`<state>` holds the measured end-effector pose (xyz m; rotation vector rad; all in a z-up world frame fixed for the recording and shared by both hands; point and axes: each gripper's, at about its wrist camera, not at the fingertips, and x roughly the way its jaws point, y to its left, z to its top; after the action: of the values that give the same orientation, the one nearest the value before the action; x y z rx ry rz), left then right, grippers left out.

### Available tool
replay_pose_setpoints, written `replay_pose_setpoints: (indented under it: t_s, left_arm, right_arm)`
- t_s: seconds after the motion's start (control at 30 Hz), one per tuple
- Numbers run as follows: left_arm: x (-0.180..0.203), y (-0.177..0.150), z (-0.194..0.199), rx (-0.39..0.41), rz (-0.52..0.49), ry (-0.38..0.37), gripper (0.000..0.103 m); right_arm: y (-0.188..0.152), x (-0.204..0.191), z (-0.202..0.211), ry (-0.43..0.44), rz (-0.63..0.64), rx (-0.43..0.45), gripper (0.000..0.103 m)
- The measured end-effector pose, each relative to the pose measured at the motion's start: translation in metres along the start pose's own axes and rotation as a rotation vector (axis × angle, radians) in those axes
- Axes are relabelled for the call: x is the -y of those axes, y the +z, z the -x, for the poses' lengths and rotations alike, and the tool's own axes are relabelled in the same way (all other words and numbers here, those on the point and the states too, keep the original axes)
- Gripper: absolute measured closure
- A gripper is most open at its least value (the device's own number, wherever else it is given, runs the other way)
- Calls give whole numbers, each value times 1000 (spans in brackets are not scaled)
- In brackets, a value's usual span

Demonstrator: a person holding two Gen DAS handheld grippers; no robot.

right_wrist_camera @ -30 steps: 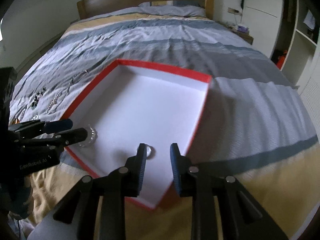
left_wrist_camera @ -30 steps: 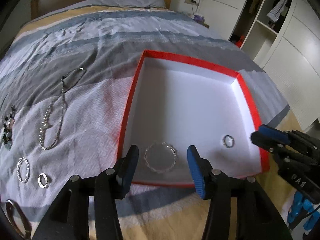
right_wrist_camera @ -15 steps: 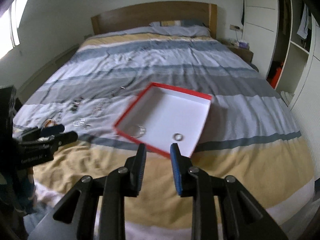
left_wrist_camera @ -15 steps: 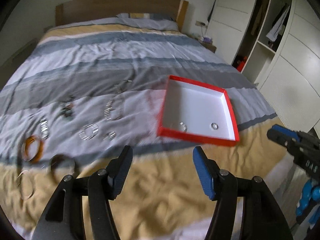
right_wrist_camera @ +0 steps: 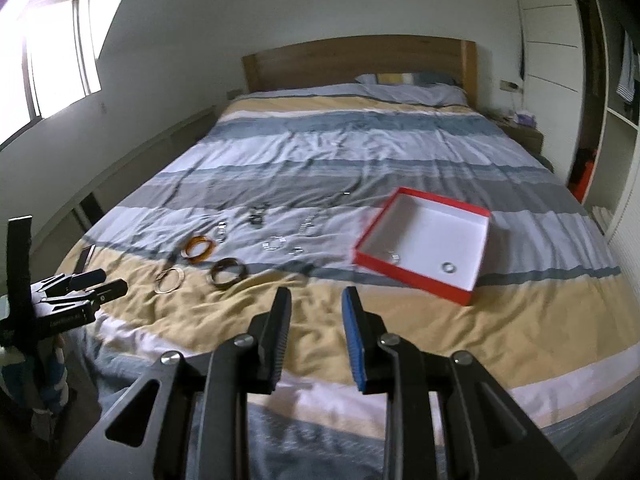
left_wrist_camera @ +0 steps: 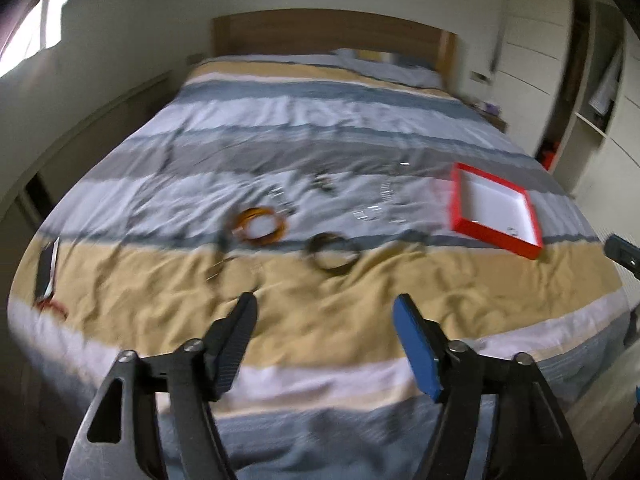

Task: Organize jewelry
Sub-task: 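Withdraw both open tools from the box back toward the jewelry, then grasp the silver cuff bangle with the left tool while the right tool grasps the dark brown bangle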

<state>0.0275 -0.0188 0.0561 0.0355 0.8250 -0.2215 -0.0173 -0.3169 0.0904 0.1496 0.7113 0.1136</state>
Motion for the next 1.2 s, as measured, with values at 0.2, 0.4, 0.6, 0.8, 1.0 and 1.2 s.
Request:
replay_pose_setpoints:
  t_s: [0.2, 0.4, 0.6, 0.8, 1.0, 1.2]
  left_arm:
    - [-61, -25, -1, -3, 83, 84, 29]
    - [-106, -35, -45, -14, 179, 146, 29]
    - [-120, -22, -106, -11, 183, 197, 29]
    - [-122, -10, -176, -60, 168, 212, 35]
    - [-123, -1, -217, -175, 167, 201, 36]
    - [-119, 1, -232, -220, 157, 243, 36]
  right_arm:
    - [-15, -34, -35, 47, 12, -53, 78]
    - [-14, -55, -100, 80, 29, -92, 78]
    - [-2, -70, -188, 117, 50, -137, 78]
    - [5, -84, -280, 189, 60, -195, 78]
    - [3, -83, -331, 202, 10, -339, 78]
    - [2, -93, -349, 186, 32, -390, 78]
